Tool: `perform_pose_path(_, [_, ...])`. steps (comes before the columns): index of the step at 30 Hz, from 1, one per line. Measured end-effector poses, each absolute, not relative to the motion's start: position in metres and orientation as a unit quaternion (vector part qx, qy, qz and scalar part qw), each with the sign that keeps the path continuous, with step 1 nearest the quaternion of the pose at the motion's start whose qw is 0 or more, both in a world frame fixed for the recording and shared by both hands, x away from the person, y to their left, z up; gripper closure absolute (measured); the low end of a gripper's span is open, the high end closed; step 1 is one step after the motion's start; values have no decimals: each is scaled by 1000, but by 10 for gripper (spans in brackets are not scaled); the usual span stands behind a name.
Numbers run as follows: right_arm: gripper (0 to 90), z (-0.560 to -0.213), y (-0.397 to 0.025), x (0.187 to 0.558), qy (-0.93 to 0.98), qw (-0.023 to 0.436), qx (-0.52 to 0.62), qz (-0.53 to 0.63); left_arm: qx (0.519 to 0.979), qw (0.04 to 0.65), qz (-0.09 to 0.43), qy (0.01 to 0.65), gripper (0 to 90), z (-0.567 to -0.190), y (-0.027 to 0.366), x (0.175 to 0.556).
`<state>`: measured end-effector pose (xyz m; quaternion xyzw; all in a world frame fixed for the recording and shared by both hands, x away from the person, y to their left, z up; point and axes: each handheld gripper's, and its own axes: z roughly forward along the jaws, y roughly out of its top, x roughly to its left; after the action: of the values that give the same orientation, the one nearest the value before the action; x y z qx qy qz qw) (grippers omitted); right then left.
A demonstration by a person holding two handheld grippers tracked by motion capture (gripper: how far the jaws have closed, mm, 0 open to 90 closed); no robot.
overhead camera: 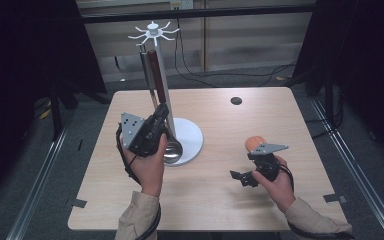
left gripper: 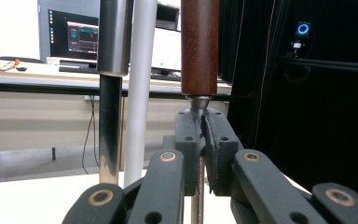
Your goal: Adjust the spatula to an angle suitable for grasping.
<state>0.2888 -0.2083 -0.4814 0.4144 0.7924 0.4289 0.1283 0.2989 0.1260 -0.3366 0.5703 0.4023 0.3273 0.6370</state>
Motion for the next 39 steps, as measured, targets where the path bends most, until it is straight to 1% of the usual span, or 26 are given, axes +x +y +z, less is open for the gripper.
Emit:
perform_pose_path(5, [16, -482, -207, 289, 794, 127, 413, 427, 573, 630, 342, 396, 853, -332, 126, 300])
perform_pose_path(20, [16, -481, -207, 288, 795, 126, 412, 428, 571, 625, 353, 398, 853, -321, 124, 306])
perform_pose_path(30, [16, -481, -207, 288, 795, 125, 411, 427, 573, 621, 360, 396, 852, -320, 119, 312])
perform_pose_path(39, [16, -481, -208, 288, 795, 125, 411, 429, 571, 611, 364, 410, 852, -321, 116, 318])
